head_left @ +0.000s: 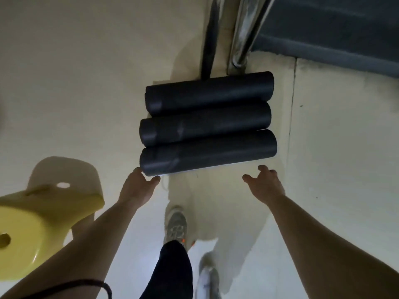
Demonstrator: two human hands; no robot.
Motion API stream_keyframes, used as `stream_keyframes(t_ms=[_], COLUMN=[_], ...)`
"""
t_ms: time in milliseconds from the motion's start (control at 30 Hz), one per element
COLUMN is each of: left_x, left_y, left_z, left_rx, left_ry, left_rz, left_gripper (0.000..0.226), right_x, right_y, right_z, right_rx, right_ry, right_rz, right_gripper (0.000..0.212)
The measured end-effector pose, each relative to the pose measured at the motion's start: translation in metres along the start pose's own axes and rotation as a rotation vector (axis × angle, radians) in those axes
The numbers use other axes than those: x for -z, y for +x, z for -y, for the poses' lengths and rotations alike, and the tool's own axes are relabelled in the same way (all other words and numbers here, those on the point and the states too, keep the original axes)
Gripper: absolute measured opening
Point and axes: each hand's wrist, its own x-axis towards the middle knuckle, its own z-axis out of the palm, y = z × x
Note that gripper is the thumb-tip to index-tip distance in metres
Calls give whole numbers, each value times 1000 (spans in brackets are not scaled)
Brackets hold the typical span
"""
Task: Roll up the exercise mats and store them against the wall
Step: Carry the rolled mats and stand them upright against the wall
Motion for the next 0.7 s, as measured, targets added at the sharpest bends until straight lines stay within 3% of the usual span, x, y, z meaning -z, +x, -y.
stream_keyframes(t_ms=[167,300,533,700], left_x=[-69,-110,-139,-139], left_y=[92,169,218,210], left_z=[-2,11,39,26], left_rx=[172,348,365,420], left_ry=[-7,-234,-310,-346], left_rz=[-200,-403,-515,-546], left_gripper=[86,104,75,80], right_x=[-32,-44,-61,-70], right_y=[140,248,317,315], right_z=[-27,-58,-87,-80], right_rx=[14,-53,20,34], right_ry=[118,195,345,281], right_rz=[-34,-182,-360,-403], right_gripper=[80,93,82,107])
